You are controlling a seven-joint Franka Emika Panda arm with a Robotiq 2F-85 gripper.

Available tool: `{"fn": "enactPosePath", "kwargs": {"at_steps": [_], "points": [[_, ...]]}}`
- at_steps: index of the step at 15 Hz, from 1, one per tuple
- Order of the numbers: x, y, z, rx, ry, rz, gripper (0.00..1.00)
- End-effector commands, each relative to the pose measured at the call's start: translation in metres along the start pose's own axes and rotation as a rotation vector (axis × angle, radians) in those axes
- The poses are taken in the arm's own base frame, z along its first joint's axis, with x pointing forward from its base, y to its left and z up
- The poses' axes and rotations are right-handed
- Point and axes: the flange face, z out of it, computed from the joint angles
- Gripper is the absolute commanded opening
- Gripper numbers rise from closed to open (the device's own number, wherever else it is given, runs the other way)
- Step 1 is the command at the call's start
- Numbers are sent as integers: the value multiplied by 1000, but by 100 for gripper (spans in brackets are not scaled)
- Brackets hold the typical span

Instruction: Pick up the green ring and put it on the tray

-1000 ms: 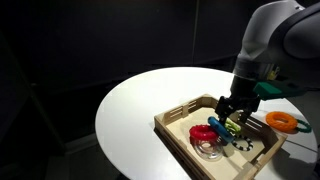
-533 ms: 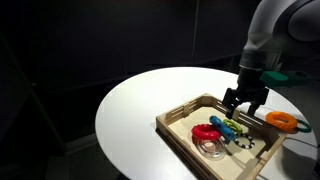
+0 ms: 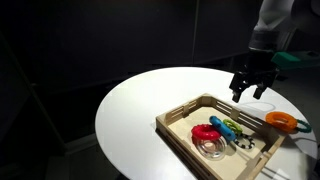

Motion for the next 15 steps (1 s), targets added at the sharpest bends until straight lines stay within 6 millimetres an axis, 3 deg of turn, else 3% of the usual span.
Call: {"fn": "enactPosePath", "kwargs": {"at_steps": [1, 15], "points": [[-6, 15, -30, -48, 38, 13, 100], [-47, 61, -130, -148, -80, -49, 100]]}}
